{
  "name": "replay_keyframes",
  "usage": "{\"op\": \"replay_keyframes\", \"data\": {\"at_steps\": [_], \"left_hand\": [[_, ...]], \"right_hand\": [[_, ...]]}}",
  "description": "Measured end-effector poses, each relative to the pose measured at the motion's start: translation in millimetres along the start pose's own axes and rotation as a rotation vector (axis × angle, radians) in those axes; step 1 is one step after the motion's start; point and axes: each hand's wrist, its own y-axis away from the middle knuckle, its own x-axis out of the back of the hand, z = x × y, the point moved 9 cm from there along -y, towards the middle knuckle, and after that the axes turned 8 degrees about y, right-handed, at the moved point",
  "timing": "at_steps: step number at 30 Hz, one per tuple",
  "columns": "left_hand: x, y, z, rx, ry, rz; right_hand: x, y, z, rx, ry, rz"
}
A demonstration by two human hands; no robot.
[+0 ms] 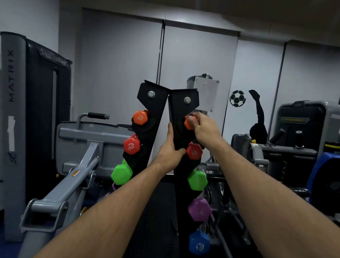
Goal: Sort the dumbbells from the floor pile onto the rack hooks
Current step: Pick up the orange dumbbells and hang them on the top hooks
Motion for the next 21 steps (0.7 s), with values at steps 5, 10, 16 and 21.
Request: {"op": "replay_keyframes", "data": {"at_steps": [5, 10, 16, 21], "left_hand": [[8, -16, 3, -0.046, -0.163, 0.089], [9, -23, -2, -0.077, -0.178, 0.11], [11, -22, -3, -0.111, -0.137, 0.087], [13, -20, -3, -0.136, -0.138, 0.087]], "right_hand": [[-3, 3, -6, 0.101, 0.115, -0.101], [-4, 0, -8, 0.175, 0.174, -0.118], [-8, -1, 1, 0.162, 0.201, -0.16], [-7, -6, 1, 0.119, 0.147, -0.101]]}}
